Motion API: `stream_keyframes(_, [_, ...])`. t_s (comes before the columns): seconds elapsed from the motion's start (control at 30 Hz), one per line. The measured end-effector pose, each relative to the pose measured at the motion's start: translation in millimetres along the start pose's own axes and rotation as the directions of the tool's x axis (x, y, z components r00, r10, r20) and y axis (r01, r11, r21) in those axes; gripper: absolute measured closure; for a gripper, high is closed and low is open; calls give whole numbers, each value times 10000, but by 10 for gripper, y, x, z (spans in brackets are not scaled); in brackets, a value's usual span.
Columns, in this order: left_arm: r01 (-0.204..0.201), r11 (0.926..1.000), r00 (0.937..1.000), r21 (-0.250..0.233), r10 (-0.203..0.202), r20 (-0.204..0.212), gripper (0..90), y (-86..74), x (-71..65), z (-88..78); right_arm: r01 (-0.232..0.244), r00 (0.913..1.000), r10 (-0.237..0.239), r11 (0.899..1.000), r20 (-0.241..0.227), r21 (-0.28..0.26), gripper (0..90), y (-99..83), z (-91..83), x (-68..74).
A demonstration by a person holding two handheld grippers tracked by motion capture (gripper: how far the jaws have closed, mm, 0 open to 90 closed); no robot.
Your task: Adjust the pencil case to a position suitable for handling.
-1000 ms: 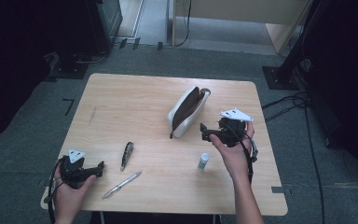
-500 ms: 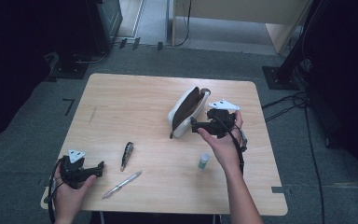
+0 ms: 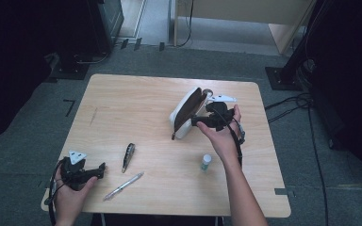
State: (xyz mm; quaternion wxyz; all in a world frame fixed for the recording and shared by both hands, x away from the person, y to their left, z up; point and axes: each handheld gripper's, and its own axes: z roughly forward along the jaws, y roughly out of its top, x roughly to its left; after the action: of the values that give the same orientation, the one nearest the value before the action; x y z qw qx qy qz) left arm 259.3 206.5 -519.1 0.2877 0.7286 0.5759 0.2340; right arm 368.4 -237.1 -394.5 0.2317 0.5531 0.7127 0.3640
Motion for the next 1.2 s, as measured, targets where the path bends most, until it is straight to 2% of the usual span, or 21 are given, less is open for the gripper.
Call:
stream_keyframes(0.43, [-9,10000,10000,0,9,-2,12,0,0,0,31,10000,-27,9976,-65,688,0,97,278,0])
stream_keyframes(0.5, [-15,10000,10000,5,15,2,12,0,1,-1,-116,9999,118,9947,-7,1019,4,118,339,-8])
stream_keyframes(0.53, [-15,10000,10000,5,15,2,12,0,1,-1,-116,9999,118,9947,-7,1019,4,118,339,-8])
stream_keyframes(0.77, [0,10000,10000,0,0,6,12,0,0,0,-567,9983,580,9888,-54,1384,89,131,432,-45])
stream_keyframes(0.97, [-7,10000,10000,-4,7,4,12,0,0,0,-942,9956,926,9810,170,1694,132,121,512,-79])
stream_keyframes(1.1, [-31,10000,10000,8,31,18,12,0,0,-1,-986,9951,955,9748,249,2000,156,102,569,-83])
stream_keyframes(1.2, [-31,10000,10000,9,31,17,12,0,0,-1,-1053,9944,1024,9696,245,2208,211,111,591,-86])
